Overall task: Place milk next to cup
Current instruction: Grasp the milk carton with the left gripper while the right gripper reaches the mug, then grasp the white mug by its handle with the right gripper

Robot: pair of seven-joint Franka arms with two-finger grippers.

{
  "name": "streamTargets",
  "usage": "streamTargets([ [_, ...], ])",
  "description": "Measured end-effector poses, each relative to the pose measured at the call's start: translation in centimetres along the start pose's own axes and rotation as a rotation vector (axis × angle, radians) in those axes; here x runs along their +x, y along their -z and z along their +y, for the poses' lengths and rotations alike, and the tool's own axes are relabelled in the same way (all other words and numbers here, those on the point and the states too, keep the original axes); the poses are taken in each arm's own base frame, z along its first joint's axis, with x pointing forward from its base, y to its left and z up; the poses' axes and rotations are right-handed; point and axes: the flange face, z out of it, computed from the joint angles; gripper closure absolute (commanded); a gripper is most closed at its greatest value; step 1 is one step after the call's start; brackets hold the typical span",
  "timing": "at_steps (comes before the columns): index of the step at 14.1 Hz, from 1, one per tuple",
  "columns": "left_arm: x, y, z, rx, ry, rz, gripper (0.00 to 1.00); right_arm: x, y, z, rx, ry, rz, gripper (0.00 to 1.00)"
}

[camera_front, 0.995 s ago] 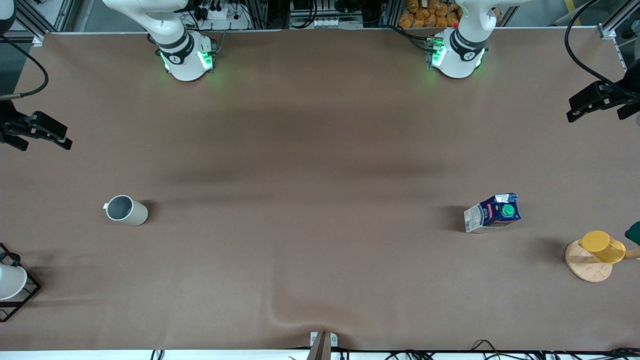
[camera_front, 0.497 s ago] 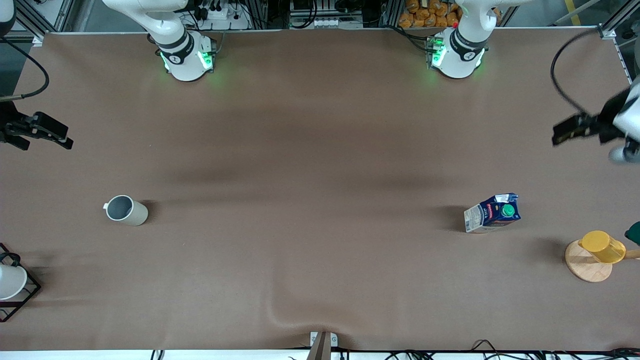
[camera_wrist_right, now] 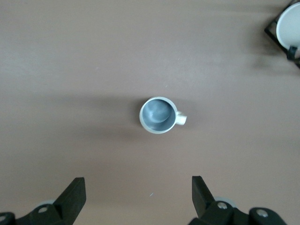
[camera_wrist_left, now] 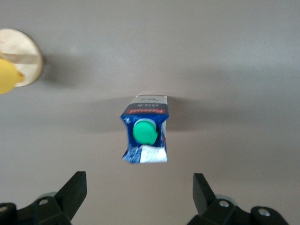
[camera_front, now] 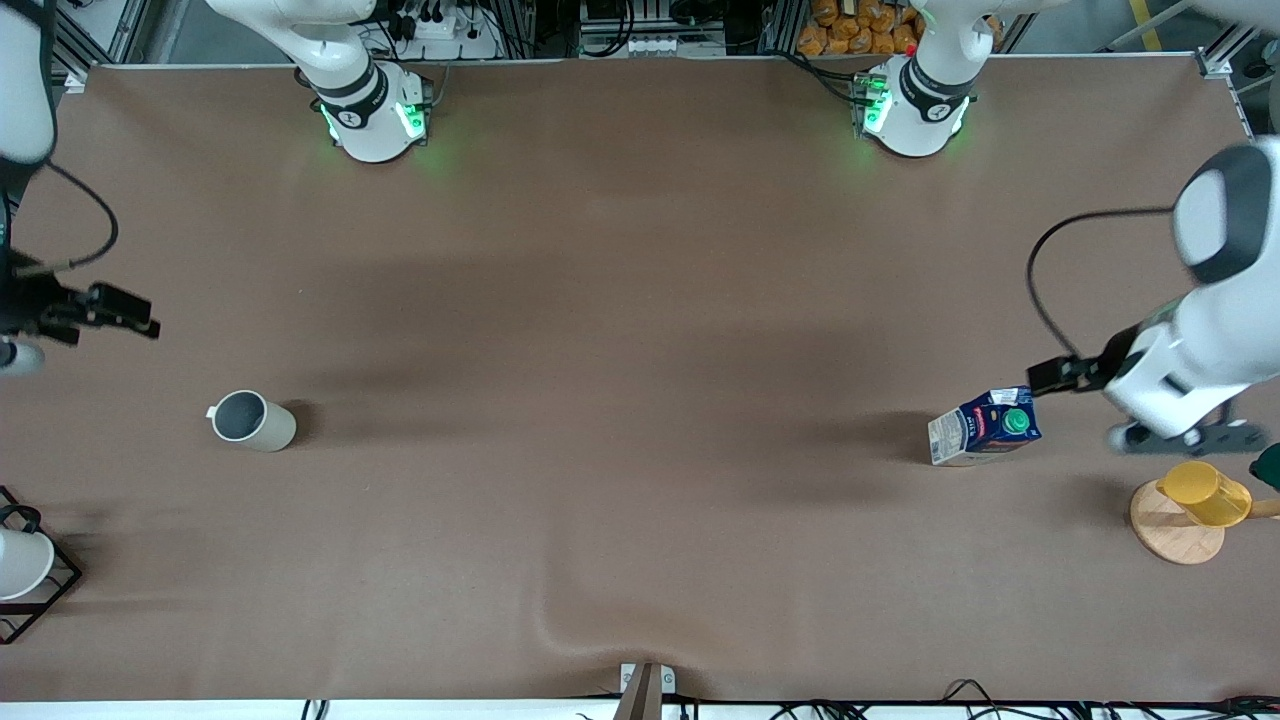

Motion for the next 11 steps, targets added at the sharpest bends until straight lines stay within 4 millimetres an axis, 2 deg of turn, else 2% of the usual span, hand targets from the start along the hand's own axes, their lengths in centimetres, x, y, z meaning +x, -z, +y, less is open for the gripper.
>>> streamTargets([
  [2,0.9,-3.2,0.1,-0.001,-0.002,-0.046,0.0,1.4,-4.3,1.9,0.003,0.008,-0.033,0.0],
  [4,1.5,-5.7,0.1,-0.002,-0.002,-0.082,0.0,2.8,-8.2,2.8,0.0,0.007,-0.047,0.0],
  [8,2.2,-8.8,0.0,-0.003,0.0,-0.118,0.0,4.2,-15.1,3.7,0.005,0.0,-0.1,0.01],
  [11,2.4,-9.6,-0.3,-0.004,0.004,-0.131,0.0,4.3,-18.1,4.9,0.008,0.002,-0.117,0.2],
])
